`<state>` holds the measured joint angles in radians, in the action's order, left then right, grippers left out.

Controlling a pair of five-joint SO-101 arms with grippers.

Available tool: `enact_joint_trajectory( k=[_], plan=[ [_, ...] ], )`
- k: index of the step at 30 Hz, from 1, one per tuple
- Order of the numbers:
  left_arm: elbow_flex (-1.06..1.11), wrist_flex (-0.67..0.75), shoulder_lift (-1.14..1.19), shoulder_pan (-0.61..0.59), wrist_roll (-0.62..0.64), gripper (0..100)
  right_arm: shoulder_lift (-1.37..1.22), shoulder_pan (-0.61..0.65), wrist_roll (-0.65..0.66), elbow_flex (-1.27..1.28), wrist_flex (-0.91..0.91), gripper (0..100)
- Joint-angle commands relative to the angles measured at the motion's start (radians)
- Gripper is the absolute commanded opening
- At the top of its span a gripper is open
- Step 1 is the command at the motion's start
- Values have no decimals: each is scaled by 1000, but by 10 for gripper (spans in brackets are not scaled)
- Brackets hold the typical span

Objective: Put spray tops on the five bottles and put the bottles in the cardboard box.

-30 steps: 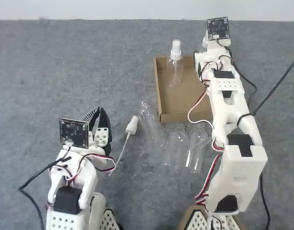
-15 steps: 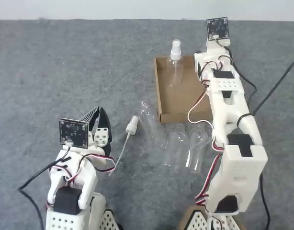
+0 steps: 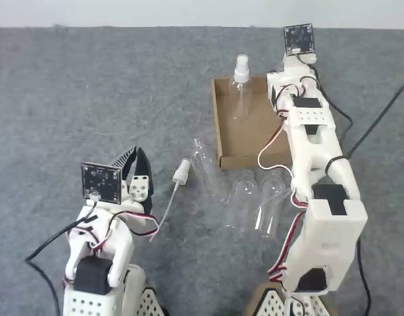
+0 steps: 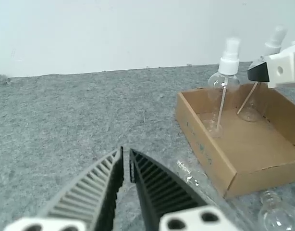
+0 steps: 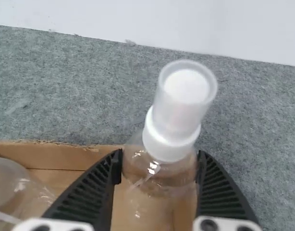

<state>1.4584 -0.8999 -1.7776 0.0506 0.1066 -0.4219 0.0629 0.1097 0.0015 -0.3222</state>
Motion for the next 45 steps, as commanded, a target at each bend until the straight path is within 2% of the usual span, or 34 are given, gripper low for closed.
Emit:
enact_joint_trajectory(
  k=[1, 5, 11, 23, 27, 33, 38, 45],
  plan=[
    [-7, 32, -14, -3, -3, 11, 22, -2, 0, -61, 5, 160],
    [-7, 34, -14, -3, -3, 11, 25, -2, 0, -61, 5, 183],
    [-7, 34, -14, -3, -3, 11, 90, 7, 0, -61, -47, 333],
    [-7, 34, -14, -3, -3, 11, 239, 22, 0, -71, -104, 336],
    [-7, 34, -14, -3, -3, 11, 306, 22, -2, -158, -278, 336],
    [-7, 32, -14, -2, -3, 11, 427, 24, -9, -281, -645, 336],
    [-7, 32, -14, -2, -3, 11, 544, 33, -9, -287, -862, 336],
    [-7, 32, -14, -2, -3, 11, 668, 41, -11, -287, -1276, 336]
  ],
)
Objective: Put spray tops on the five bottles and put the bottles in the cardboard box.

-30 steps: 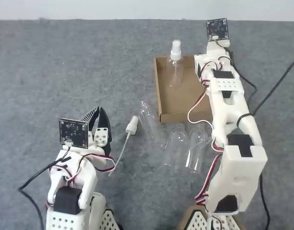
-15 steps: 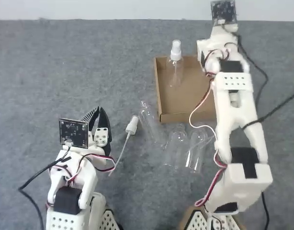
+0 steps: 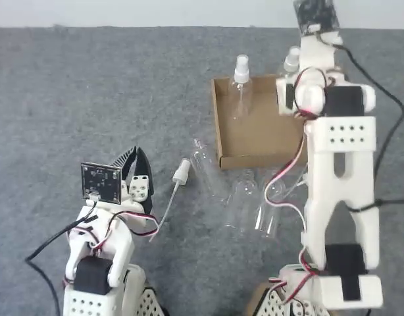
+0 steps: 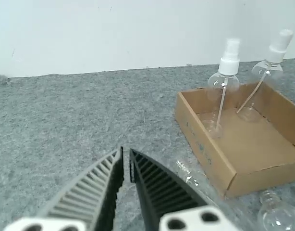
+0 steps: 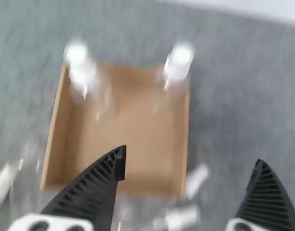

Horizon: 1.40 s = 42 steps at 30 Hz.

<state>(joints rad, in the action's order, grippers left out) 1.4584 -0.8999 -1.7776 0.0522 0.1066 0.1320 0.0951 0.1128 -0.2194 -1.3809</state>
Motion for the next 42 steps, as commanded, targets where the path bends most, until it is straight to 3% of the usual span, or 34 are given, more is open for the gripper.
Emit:
enact_joint_trajectory(
  k=[1, 4, 7, 14, 18, 23, 28, 31, 34, 42],
  plan=[
    [-7, 32, -14, -3, -3, 11, 127, 7, -14, -66, -269, 335],
    [-7, 34, -14, -3, -3, 11, 157, 7, -15, -54, -392, 335],
    [-7, 34, -14, -3, -3, 11, 197, 8, -15, 66, -389, 335],
    [-7, 34, -14, -3, -3, 11, 374, 91, -72, 661, -47, 335],
    [-7, 34, -14, -3, -3, 11, 446, 84, -114, 815, 73, 335],
    [-7, 34, -14, -3, -3, 11, 441, -151, -114, 735, 81, 333],
    [-7, 34, -14, -3, -3, 11, 297, -369, -115, 603, 96, 250],
    [-7, 34, -14, -3, -3, 11, 165, -387, -117, 529, 104, 284],
    [-7, 34, -14, -3, -3, 11, 24, -387, -199, 428, 102, 329],
    [-5, 34, -11, -2, -3, 11, -315, -358, -384, 89, 93, 287]
  ],
)
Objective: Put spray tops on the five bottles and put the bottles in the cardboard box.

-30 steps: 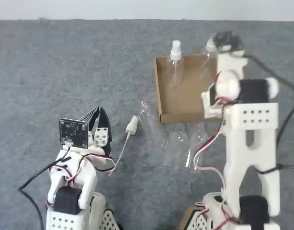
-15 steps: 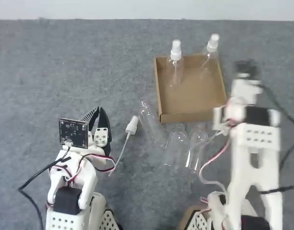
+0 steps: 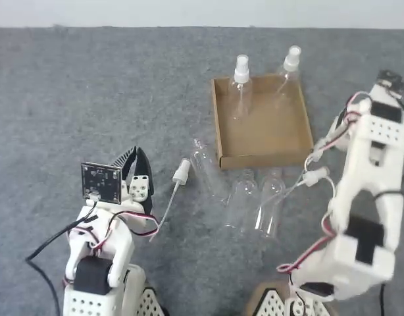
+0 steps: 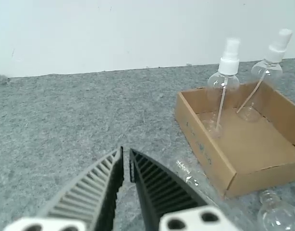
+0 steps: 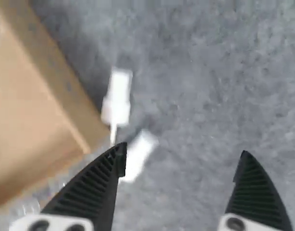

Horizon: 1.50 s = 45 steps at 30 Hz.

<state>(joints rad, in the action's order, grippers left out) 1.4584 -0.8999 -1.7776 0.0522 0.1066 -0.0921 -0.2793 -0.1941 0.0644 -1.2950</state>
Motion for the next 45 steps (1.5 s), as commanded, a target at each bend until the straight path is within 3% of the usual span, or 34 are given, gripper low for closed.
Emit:
enact_joint_trajectory(
  k=[1, 17, 26, 40, 45],
  plan=[
    [-5, 34, -11, -3, -3, 11, -122, 16, -94, -227, 7, 285],
    [-5, 32, -12, 0, -3, 11, -337, 25, -279, -376, -4, 285],
    [-5, 31, -12, -3, -3, 11, -346, 140, -265, -370, -16, 288],
    [-5, 31, -12, -3, -3, 11, -476, 99, -265, -362, -10, 286],
    [-5, 31, -12, -3, -3, 11, -486, 96, -264, -361, -91, 285]
  ],
)
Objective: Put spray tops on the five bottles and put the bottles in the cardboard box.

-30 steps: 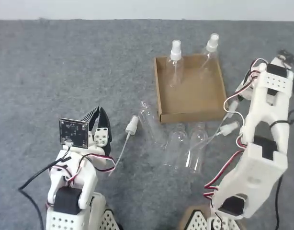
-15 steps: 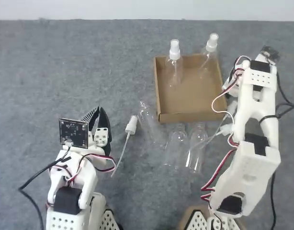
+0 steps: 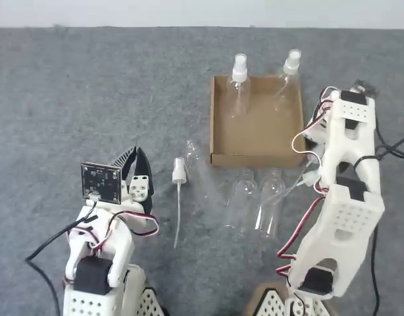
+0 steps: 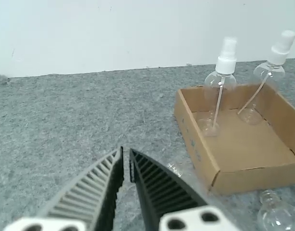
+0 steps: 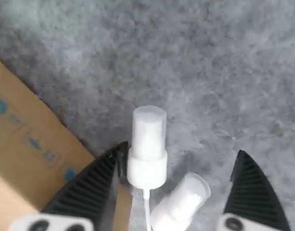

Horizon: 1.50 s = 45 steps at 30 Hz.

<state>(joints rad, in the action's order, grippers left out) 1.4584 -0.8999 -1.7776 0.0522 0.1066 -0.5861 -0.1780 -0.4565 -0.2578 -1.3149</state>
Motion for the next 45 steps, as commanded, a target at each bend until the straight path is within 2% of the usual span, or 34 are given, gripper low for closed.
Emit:
enact_joint_trajectory(
  k=[1, 5, 16, 24, 29, 33, 38, 42, 45],
  plan=[
    [-5, 31, -12, -3, -3, 11, 8, -13, -2, -38, -90, 285],
    [-5, 31, -14, -2, -3, 11, 7, -54, 31, -31, -134, 285],
    [-5, 32, -14, 3, -3, 11, 102, -97, 100, 150, -91, 284],
    [-5, 31, -12, 3, -3, 11, 312, -97, 170, 423, 45, 283],
    [-5, 29, -12, 3, -2, 11, 438, -99, 226, 575, 148, 221],
    [-5, 29, -12, 3, 0, 11, 506, -99, 301, 647, 170, 217],
    [-5, 28, -12, 3, 0, 11, 533, -102, 485, 663, 145, 221],
    [-5, 28, -12, 3, 0, 11, 542, -140, 583, 652, 77, 318],
    [-5, 28, -12, 5, 2, 11, 542, -151, 606, 603, 4, 396]
  ],
)
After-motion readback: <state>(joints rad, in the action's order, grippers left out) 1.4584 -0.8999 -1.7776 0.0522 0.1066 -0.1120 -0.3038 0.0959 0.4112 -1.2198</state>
